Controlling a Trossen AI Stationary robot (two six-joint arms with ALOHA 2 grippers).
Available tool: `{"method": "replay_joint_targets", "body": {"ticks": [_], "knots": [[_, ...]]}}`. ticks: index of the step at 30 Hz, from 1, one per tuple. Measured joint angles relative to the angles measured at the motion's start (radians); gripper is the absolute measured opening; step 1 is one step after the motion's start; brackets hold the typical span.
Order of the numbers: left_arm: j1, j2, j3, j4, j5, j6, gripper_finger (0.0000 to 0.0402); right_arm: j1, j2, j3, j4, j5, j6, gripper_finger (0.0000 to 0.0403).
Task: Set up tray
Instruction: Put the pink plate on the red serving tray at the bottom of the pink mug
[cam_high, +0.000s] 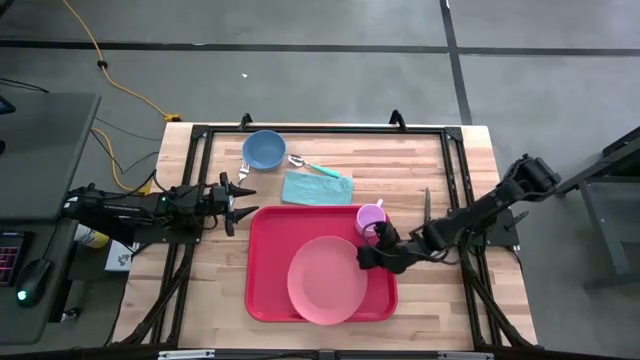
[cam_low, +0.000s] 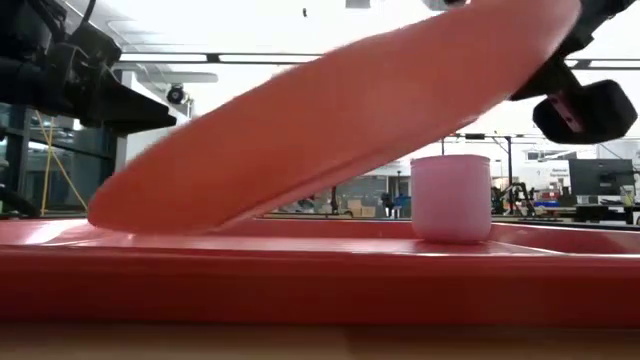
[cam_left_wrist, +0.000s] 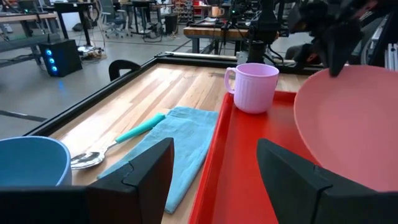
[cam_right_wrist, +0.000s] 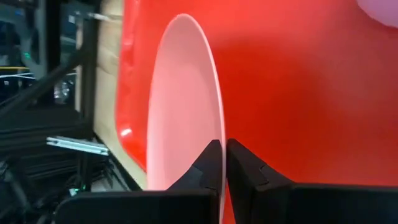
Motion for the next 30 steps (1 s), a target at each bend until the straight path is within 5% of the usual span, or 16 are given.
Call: {"method": "replay_joint_targets", "body": {"ticks": [30], "knots": [[0.0,0.0,0.0,0.0,0.002,0.004,0.0262,-0.017,0.013,-0.001,-0.377,-0.171,0.109,0.0001]]}}
